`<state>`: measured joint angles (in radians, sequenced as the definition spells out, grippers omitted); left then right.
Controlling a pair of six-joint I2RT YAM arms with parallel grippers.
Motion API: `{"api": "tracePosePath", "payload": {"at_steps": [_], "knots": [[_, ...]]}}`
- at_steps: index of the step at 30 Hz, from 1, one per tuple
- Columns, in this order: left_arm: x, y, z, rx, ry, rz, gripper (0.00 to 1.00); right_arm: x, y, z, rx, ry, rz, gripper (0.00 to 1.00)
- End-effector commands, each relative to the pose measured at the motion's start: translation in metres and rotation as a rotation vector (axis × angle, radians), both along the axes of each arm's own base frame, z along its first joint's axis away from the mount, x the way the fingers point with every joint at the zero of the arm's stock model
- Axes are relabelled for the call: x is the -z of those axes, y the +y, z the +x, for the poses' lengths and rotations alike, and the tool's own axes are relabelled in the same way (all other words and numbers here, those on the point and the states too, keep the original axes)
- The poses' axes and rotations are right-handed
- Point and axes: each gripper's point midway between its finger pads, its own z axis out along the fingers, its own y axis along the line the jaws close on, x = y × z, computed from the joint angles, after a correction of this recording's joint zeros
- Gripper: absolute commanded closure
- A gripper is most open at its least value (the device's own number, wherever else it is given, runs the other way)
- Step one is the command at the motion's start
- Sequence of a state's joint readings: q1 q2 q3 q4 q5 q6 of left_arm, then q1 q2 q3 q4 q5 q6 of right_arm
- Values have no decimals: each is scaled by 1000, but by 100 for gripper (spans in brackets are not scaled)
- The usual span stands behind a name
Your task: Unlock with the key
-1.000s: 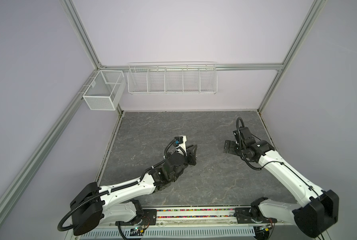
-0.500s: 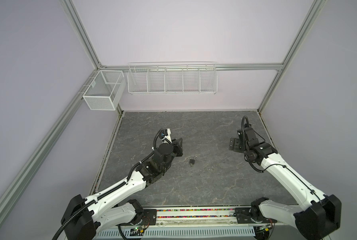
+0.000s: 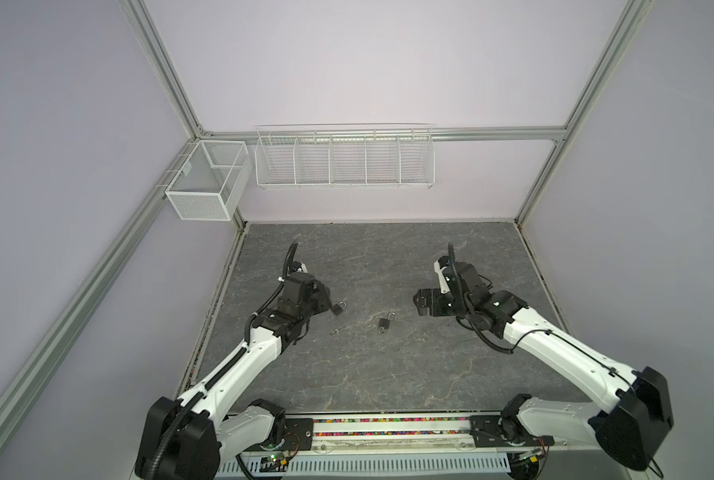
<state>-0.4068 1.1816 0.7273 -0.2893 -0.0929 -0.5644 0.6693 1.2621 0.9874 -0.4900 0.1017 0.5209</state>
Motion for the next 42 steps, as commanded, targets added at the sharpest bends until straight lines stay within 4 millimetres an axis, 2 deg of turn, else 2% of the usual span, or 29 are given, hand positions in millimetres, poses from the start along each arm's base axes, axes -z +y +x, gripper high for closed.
{"api": "tracePosePath", "payload": {"at_steps": [1, 5, 9, 14, 18, 24, 30, 35, 42], "knots": [[30, -8, -1, 60, 102, 15, 38, 1, 27, -9, -27, 35, 99, 2], [48, -14, 25, 96, 127, 96, 36, 15, 45, -17, -43, 72, 123, 2], [69, -30, 53, 163, 177, 128, 36, 27, 56, -19, -61, 103, 106, 2], [86, -40, 63, 194, 211, 127, 35, 36, 58, -20, -64, 129, 76, 2], [107, -43, 54, 212, 292, 116, 35, 37, 59, -19, -62, 129, 68, 2], [113, -62, 32, 281, 343, 26, 37, 40, 59, -17, -68, 138, 52, 2], [115, -64, 5, 244, 412, 116, 43, 47, 56, -20, -66, 151, 35, 2], [117, -58, -13, 149, 468, 233, 46, 49, 55, -21, -69, 157, 27, 2], [114, -63, -11, 88, 481, 336, 49, 52, 54, -23, -74, 161, 26, 2]]}}
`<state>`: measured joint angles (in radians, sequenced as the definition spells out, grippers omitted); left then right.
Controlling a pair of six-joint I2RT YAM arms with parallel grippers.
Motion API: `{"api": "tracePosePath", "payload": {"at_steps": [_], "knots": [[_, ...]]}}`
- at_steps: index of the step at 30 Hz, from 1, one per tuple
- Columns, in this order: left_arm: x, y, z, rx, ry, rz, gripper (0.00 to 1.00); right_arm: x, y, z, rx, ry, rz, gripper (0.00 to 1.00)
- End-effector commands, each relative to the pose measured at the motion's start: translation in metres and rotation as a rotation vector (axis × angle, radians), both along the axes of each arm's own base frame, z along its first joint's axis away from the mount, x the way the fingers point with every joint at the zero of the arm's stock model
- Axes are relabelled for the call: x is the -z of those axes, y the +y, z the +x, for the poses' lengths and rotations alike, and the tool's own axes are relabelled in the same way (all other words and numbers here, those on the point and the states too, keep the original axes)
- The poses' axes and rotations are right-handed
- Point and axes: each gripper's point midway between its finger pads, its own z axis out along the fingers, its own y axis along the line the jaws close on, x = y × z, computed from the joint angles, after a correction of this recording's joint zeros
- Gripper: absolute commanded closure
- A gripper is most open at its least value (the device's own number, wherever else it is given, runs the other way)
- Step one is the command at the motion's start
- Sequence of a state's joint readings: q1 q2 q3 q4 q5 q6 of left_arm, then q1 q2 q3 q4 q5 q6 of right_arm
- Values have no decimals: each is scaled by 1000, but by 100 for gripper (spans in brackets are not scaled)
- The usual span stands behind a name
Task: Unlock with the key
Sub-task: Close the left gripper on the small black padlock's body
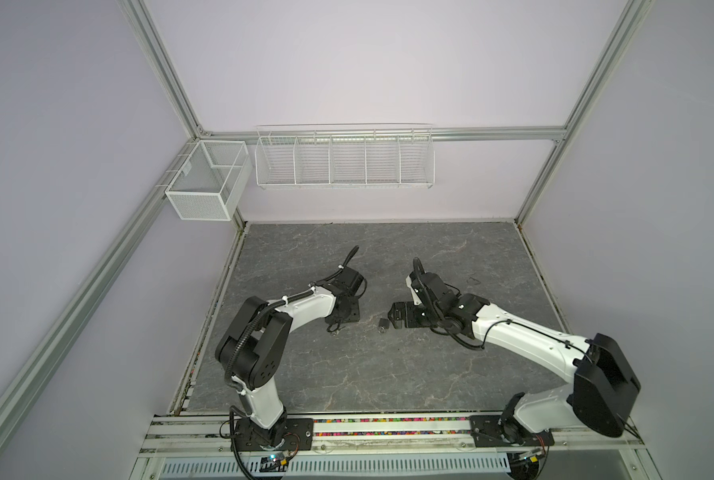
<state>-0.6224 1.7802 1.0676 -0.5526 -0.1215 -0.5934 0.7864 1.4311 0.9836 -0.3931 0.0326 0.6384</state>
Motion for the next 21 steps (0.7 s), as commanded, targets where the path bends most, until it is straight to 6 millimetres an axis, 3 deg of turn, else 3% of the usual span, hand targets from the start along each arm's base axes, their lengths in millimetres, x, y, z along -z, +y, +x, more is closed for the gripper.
{"api": "tracePosePath", "payload": {"at_steps": [1, 14, 21], "knots": [[-2, 13, 0, -77, 19, 85, 49, 7, -3, -5, -5, 19, -19, 2], [0, -8, 25, -157, 13, 43, 49, 6, -16, -7, -14, -6, -48, 2], [0, 3, 13, -167, 28, 98, 52, 9, -18, -10, -15, 6, -43, 3]]}}
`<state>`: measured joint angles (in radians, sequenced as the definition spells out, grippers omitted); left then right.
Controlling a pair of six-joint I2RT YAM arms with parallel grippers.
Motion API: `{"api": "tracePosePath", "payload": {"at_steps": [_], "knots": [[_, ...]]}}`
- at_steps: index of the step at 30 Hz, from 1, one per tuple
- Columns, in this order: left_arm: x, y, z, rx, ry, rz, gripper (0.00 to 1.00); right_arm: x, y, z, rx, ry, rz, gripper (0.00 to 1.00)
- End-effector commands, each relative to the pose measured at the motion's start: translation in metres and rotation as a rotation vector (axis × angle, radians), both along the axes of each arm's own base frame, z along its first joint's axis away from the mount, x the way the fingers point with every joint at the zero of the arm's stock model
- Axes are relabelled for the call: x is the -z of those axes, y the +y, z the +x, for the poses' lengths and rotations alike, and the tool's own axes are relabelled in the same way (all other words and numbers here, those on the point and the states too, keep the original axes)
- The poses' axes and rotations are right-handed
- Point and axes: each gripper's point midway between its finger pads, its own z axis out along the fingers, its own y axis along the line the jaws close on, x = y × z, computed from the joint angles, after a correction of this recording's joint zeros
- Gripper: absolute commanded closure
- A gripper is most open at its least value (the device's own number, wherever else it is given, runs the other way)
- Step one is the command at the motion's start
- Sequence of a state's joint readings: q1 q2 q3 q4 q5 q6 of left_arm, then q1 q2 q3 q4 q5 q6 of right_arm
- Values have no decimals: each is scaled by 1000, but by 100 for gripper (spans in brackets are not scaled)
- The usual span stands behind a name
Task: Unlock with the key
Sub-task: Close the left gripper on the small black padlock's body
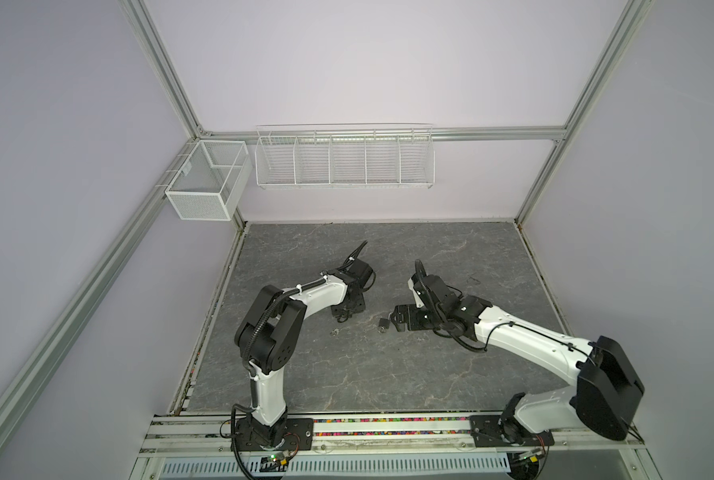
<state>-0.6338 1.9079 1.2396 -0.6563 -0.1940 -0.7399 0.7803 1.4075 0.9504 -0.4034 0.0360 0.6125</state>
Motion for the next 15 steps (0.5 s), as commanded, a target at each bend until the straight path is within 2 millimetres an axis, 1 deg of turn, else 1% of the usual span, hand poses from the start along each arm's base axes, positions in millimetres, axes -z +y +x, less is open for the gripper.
{"api": "tracePosePath", "payload": {"at_steps": [1, 4, 6, 12, 15], "knots": [[0, 11, -12, -14, 23, 66, 52, 3, -8, -5, -3, 9, -12, 3], [0, 11, -19, 3, 46, 96, 52, 3, -6, -5, -4, 14, -10, 2], [-3, 11, -20, 9, 33, 123, 53, 3, -5, -4, -4, 14, -8, 2], [5, 4, -16, 24, 51, 122, 59, 2, -3, -4, -3, 18, 0, 2], [4, 4, -14, 16, 42, 105, 60, 2, -4, -4, 1, 21, 3, 2]]}}
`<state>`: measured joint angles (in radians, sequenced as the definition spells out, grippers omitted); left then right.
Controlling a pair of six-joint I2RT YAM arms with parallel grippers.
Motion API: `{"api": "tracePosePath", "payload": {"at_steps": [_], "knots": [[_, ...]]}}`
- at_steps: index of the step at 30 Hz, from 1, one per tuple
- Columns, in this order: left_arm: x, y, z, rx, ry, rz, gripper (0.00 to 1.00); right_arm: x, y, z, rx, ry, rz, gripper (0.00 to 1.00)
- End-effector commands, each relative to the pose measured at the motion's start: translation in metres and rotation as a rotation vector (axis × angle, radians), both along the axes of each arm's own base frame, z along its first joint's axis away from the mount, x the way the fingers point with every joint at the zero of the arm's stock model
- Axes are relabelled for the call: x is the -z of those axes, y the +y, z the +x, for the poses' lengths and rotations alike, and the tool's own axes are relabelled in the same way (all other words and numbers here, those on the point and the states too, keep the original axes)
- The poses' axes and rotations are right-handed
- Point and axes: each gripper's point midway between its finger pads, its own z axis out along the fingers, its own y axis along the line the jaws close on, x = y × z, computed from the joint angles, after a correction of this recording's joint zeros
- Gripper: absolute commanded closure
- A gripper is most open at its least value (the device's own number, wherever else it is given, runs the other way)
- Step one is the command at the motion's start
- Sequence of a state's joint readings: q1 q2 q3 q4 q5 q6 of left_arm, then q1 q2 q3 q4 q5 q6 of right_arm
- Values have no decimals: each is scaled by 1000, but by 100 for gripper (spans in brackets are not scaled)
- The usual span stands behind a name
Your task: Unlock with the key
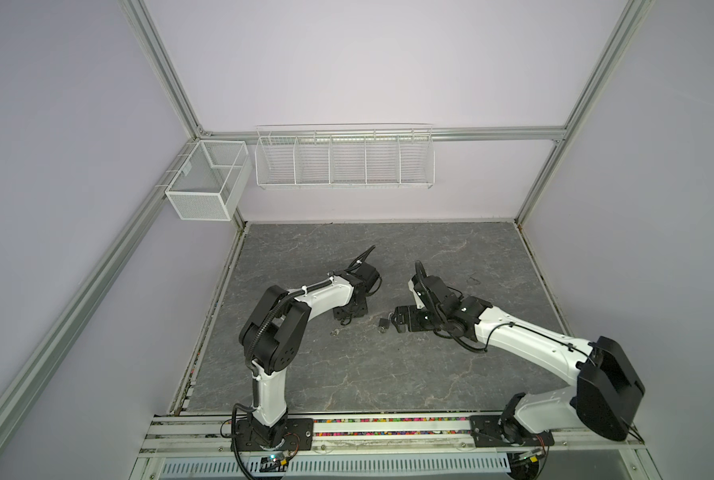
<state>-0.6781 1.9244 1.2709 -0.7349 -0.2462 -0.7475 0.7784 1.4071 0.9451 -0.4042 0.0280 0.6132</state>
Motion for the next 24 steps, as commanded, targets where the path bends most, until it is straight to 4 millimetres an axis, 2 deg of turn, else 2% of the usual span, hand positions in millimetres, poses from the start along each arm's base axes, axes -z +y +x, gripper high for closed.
{"api": "tracePosePath", "payload": {"at_steps": [1, 8, 11, 13, 15, 19, 21, 24], "knots": [[5, 8, -2, -19, 24, 28, 59, 0, -4, -3, 4, 15, 3, 2], [7, 10, 1, -37, 25, -3, 63, 1, -3, -3, 14, 19, 14, 2], [3, 10, 3, -39, 11, -14, 72, 0, -1, -4, 13, 22, 18, 2], [-2, 11, 5, -39, 0, -15, 74, -1, -1, -4, 14, 22, 16, 1], [-11, 12, 7, -41, -21, -25, 79, -4, 0, -5, 16, 23, 21, 1], [-45, 16, 16, -62, -100, -79, 83, -4, 7, -9, 16, 45, 22, 1], [-64, 24, 18, -83, -141, -107, 85, -3, 11, -11, 31, 65, 12, 0], [-93, 44, 18, -128, -206, -147, 88, -1, 28, -18, 43, 94, 23, 2]]}}
